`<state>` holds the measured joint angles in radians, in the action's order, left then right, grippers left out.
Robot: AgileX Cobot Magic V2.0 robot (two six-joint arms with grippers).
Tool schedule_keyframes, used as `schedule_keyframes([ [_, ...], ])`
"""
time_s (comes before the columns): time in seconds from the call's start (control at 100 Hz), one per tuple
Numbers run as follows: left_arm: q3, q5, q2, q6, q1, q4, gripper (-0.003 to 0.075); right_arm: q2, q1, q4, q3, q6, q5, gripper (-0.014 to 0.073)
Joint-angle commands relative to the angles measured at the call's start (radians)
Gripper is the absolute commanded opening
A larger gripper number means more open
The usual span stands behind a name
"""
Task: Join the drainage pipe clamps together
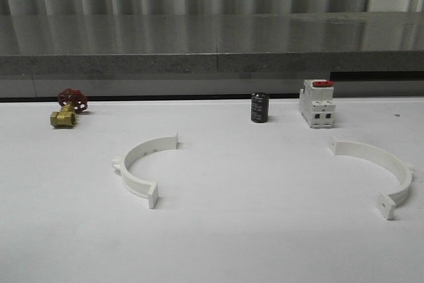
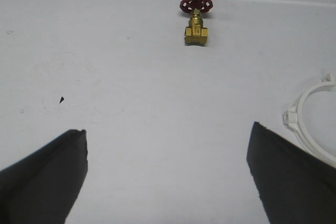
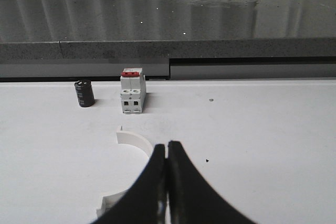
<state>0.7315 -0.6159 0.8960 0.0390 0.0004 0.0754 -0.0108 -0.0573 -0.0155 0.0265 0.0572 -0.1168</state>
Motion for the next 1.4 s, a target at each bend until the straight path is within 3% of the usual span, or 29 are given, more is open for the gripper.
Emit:
schedule_keyframes([
  [0.0,-0.028,0.071,-0.092,0.005,0.001,0.015,0.0595,-0.018,0.008,0.003,-0.016,-0.002,0.078,-0.0067],
  [0.14,-0.108,0.071,-0.227,0.005,0.001,0.013,0.0547,-0.018,0.008,0.003,-0.016,-0.002,0.098,-0.0067],
  [0.26,-0.158,0.071,-0.313,0.005,0.001,0.012,0.0461,-0.018,0.008,0.003,-0.016,-0.002,0.111,-0.0067],
  [0.35,-0.179,0.071,-0.351,0.005,0.001,0.011,0.0347,-0.018,0.008,0.003,-0.016,-0.002,0.111,-0.0067],
  [0.57,-0.192,0.071,-0.364,0.005,0.001,0.011,-0.0021,-0.015,0.008,0.003,-0.059,-0.002,0.086,-0.0067],
  [0.8,-0.192,0.071,-0.364,0.005,0.001,0.009,-0.0021,0.101,0.008,0.003,-0.229,-0.002,-0.039,-0.0067],
  [1.15,-0.192,0.071,-0.364,0.005,0.001,0.009,-0.0021,0.608,0.008,0.003,-0.596,-0.002,-0.347,-0.0067],
  [1.39,-0.192,0.069,-0.364,0.005,0.001,0.009,-0.0021,0.877,0.008,0.003,-0.675,-0.002,-0.287,-0.0066],
])
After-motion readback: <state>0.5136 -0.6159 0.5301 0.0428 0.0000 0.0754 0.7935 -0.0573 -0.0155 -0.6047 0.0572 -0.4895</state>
